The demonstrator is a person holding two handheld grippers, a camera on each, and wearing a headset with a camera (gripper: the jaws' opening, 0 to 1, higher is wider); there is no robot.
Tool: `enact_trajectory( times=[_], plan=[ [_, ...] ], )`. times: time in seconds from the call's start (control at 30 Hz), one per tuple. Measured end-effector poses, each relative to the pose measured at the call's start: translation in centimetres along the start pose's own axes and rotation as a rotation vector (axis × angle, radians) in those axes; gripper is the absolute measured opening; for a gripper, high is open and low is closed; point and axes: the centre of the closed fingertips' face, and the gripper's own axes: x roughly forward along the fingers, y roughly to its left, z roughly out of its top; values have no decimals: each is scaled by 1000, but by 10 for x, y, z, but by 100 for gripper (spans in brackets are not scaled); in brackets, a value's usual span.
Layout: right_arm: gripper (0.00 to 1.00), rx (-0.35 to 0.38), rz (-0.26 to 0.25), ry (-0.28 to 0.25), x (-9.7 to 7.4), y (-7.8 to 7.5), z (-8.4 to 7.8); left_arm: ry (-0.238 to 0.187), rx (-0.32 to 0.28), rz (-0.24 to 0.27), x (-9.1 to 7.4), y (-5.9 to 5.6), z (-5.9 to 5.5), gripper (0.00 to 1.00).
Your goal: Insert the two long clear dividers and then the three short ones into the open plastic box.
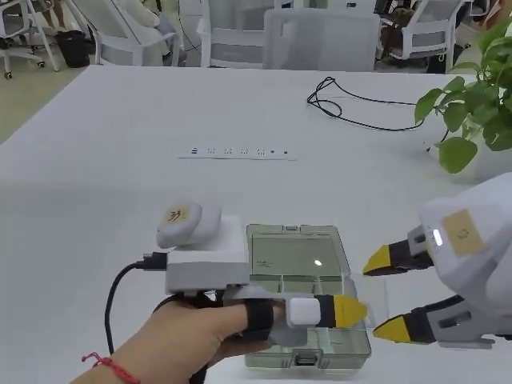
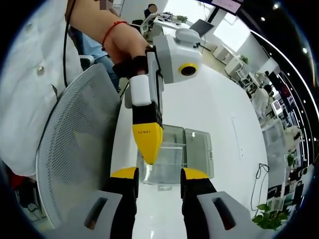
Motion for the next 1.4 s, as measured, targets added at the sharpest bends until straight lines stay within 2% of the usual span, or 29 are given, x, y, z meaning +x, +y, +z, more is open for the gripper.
enact_trajectory(
  times=[0.13, 0.2, 0.3, 0.33, 0.37, 0.4, 0.47, 0.5, 0.53, 0.6, 0.63, 0.7, 0.77, 0.8, 0.93, 1.13, 1.4],
  plan=[
    [35, 24, 5, -28, -5, -5, 4, -1, 69, 6, -1, 0, 1, 0],
    [35, 69, 21, -62, -10, -7, 7, 14, 173, -1, -3, -2, 0, 0],
    [33, 154, 69, -123, -18, -10, 14, 33, 293, 0, -5, -5, -3, 0],
    [32, 190, 95, -154, -21, -12, 17, 43, 340, -19, -6, -9, -4, 0],
    [30, 208, 122, -170, -23, -11, 19, 51, 363, -20, -7, -9, -6, 0],
    [28, 229, 169, -186, -25, -7, 21, 61, 423, -23, -8, -10, -7, 0],
    [25, 256, 223, -207, -27, -10, 18, 81, 504, -35, -9, -13, -12, 0],
    [24, 258, 234, -212, -28, -9, 19, 84, 514, -35, -10, -13, -12, 0],
    [21, 280, 287, -227, -31, -5, 23, 88, 562, -52, -11, -16, -13, 0],
    [19, 299, 321, -236, -33, -3, 25, 91, 586, -66, -13, -19, -15, 0],
    [18, 296, 354, -235, -34, 1, 26, 93, 613, -75, -14, -21, -16, 0],
    [17, 292, 384, -233, -35, 4, 27, 87, 658, -97, -15, -26, -16, 0],
    [15, 285, 426, -234, -36, 10, 29, 88, 665, -105, -17, -28, -17, 0],
    [14, 285, 442, -234, -36, 12, 30, 86, 690, -121, -17, -31, -17, 0],
    [11, 270, 488, -228, -34, 19, 33, 88, 705, -138, -17, -34, -19, 0],
    [4, 259, 513, -226, -33, 25, 35, 98, 746, -150, -17, -35, -23, 0],
    [3, 263, 528, -229, -34, 29, 37, 94, 763, -153, -18, -35, -24, 0]
  ],
)
